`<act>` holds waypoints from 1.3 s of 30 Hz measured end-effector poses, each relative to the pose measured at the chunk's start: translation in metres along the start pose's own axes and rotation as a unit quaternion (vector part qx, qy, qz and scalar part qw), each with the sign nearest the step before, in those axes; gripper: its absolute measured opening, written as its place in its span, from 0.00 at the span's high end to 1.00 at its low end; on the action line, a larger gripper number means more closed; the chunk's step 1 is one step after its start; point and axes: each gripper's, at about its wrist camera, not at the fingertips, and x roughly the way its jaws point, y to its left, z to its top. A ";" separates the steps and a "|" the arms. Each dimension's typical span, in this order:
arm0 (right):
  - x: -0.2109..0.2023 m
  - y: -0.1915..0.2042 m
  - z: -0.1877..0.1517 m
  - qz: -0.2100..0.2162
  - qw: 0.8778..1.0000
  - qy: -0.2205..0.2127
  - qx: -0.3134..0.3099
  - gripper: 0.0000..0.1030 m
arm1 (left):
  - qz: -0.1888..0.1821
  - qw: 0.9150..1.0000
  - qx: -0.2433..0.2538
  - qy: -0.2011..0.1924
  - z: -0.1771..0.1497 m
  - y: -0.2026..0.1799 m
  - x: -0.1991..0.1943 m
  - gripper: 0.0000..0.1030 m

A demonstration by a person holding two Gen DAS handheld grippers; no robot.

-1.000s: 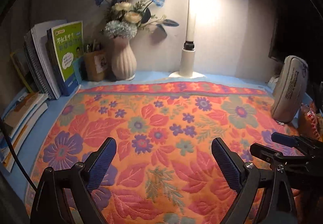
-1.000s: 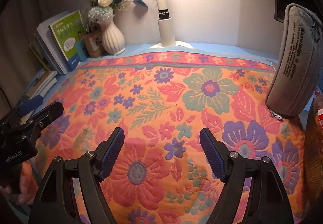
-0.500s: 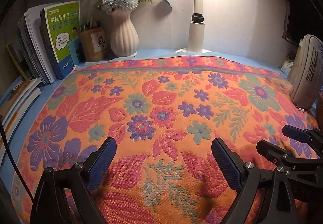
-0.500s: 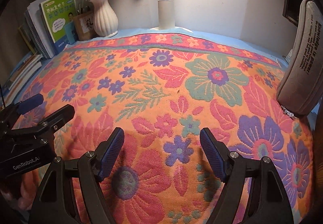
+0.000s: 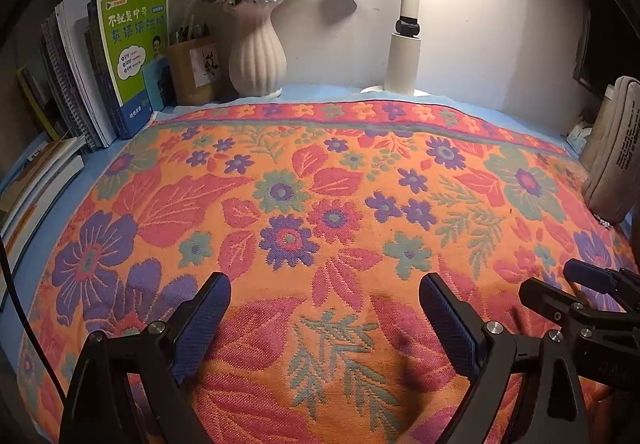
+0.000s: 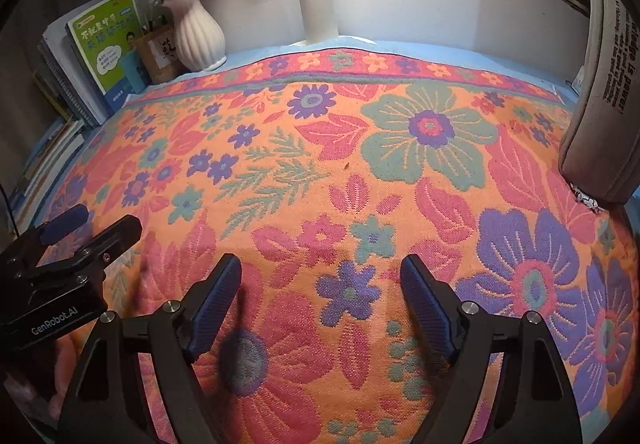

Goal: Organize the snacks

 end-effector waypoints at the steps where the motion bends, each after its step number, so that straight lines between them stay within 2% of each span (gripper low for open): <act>1: 0.000 0.000 0.000 -0.001 1.000 0.000 0.000 0.21 | -0.001 1.000 -0.001 0.001 0.000 0.000 0.000 0.09; 11: 0.001 0.004 -0.001 -0.017 1.000 -0.001 -0.009 0.20 | -0.004 1.000 -0.010 0.006 0.000 0.004 0.001 0.09; 39: 0.003 0.002 0.000 -0.019 1.000 0.002 -0.013 0.20 | 0.006 1.000 -0.011 0.000 0.000 0.004 -0.001 0.09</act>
